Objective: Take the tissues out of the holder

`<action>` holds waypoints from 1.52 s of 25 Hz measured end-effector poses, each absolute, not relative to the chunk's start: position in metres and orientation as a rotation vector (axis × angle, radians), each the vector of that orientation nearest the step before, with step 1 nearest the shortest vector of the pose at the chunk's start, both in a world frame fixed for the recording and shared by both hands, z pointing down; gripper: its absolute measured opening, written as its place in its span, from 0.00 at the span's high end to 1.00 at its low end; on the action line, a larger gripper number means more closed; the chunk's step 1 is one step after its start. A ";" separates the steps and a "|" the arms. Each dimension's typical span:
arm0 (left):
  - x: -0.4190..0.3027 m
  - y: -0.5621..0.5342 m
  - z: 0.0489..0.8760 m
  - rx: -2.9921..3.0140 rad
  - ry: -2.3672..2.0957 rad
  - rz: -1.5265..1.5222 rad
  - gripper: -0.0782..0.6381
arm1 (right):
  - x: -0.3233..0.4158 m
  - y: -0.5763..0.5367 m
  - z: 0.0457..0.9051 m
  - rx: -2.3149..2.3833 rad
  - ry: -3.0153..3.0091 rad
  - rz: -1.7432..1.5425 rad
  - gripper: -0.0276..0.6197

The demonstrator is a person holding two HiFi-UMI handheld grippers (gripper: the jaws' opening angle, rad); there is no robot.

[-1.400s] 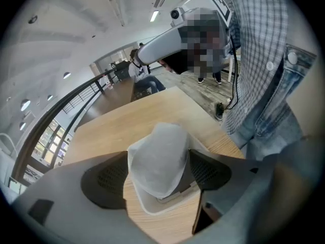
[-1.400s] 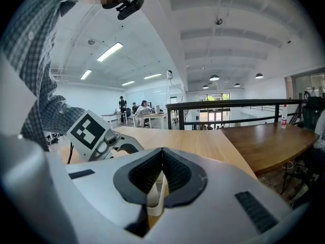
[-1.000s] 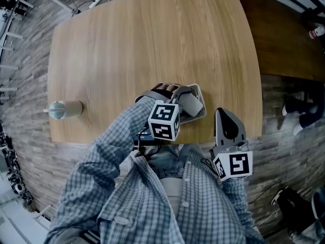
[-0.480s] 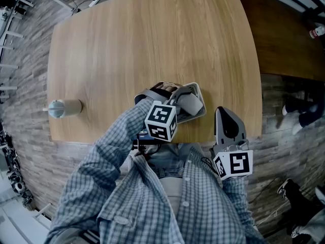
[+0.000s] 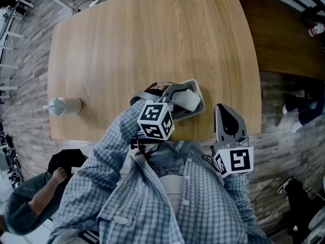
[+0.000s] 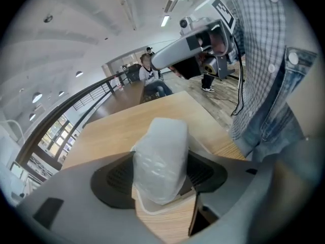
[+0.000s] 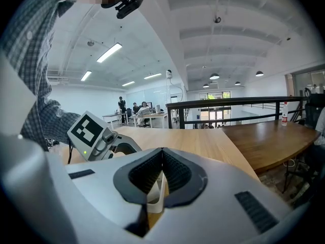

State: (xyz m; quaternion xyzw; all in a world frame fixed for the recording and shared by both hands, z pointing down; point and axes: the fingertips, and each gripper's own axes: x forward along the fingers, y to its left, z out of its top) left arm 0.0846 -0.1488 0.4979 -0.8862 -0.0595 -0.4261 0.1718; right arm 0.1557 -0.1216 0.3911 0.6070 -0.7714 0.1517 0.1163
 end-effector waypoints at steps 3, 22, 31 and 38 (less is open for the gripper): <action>0.083 -0.154 0.485 -2.565 -0.093 -1.176 0.46 | 0.155 -0.123 0.388 1.771 -2.271 0.433 0.94; 0.031 -0.183 0.414 -3.094 0.631 -0.768 0.46 | 0.146 -0.125 0.372 1.729 -2.321 0.343 0.94; -0.006 -0.181 0.384 -3.190 0.877 -0.549 0.46 | 0.137 -0.132 0.366 1.707 -2.358 0.289 0.94; -0.032 -0.175 0.359 -3.289 1.041 -0.286 0.46 | 0.128 -0.133 0.359 1.690 -2.386 0.271 0.94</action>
